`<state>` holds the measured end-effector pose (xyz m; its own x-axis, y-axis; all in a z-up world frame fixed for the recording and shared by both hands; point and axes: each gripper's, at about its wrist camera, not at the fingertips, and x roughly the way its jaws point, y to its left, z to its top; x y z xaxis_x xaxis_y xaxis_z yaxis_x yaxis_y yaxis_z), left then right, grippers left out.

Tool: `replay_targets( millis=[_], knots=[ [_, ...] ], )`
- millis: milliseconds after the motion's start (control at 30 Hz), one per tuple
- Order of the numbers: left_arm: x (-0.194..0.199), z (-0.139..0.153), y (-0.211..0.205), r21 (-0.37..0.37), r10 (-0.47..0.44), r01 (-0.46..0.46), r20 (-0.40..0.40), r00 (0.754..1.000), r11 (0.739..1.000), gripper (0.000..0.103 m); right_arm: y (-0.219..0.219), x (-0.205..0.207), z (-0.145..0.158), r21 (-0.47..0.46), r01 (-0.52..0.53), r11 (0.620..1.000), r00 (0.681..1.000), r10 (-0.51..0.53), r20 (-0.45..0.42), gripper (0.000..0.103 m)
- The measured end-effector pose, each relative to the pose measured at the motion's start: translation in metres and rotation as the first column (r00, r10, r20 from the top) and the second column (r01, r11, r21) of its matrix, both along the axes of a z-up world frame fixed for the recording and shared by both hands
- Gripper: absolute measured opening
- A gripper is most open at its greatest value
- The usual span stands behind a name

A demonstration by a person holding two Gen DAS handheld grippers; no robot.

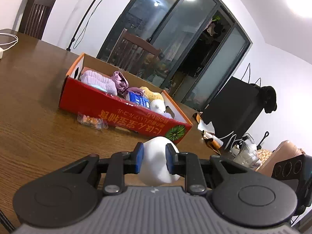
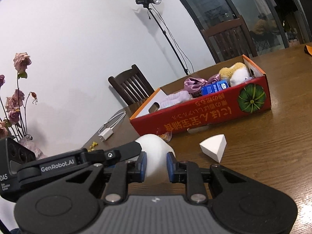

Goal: Organize soft objects
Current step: 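Carry the white foam sponge into the box and open both grippers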

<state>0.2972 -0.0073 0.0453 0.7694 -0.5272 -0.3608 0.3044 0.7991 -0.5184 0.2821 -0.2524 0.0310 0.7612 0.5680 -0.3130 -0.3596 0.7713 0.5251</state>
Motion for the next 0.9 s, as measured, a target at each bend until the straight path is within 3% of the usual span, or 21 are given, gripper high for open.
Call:
replay_targets(
  millis=[133, 233, 333, 400, 533, 667, 767, 833, 900],
  knots=[
    [0.014, 0.016, -0.003, 0.015, -0.023, 0.023, 0.033, 0.999, 1.0, 0.024, -0.005, 0.007, 0.011, 0.021, -0.007, 1.0, 1.0, 0.007, 0.011, 0.021],
    [0.051, 0.042, -0.005, 0.016, -0.041, 0.04, 0.032, 0.999, 0.999, 0.024, -0.01, 0.028, 0.033, 0.014, -0.008, 1.0, 0.999, 0.007, 0.045, 0.021],
    [0.101, 0.058, -0.008, 0.027, -0.048, 0.047, 0.028, 0.998, 0.999, 0.024, -0.014, 0.072, 0.059, -0.01, -0.004, 1.0, 0.998, 0.004, 0.055, 0.021],
    [0.136, 0.062, -0.008, 0.015, -0.043, 0.043, -0.02, 0.999, 0.999, 0.024, -0.015, 0.107, 0.069, -0.017, -0.005, 1.0, 1.0, 0.005, 0.029, 0.021],
    [0.197, 0.048, -0.008, 0.019, -0.022, 0.024, -0.117, 0.993, 1.0, 0.024, -0.015, 0.177, 0.066, 0.008, 0.011, 1.0, 0.996, -0.011, -0.084, 0.021],
    [0.232, 0.015, -0.01, 0.091, 0.02, -0.001, -0.206, 0.978, 0.996, 0.024, 0.001, 0.222, 0.042, -0.049, 0.022, 0.999, 0.98, -0.031, -0.195, 0.021],
    [0.239, -0.008, -0.009, 0.156, 0.042, 0.0, -0.269, 0.962, 0.988, 0.024, 0.011, 0.236, 0.019, -0.086, 0.021, 0.996, 0.966, -0.042, -0.256, 0.021],
    [0.237, -0.014, -0.008, 0.182, 0.027, 0.022, -0.263, 0.964, 0.983, 0.026, 0.013, 0.237, 0.006, -0.091, 0.022, 0.996, 0.958, -0.048, -0.284, 0.021],
    [0.235, -0.013, -0.007, 0.188, 0.014, 0.035, -0.254, 0.967, 0.982, 0.026, 0.017, 0.231, 0.007, -0.122, 0.027, 0.992, 0.965, -0.058, -0.257, 0.024]
  ],
)
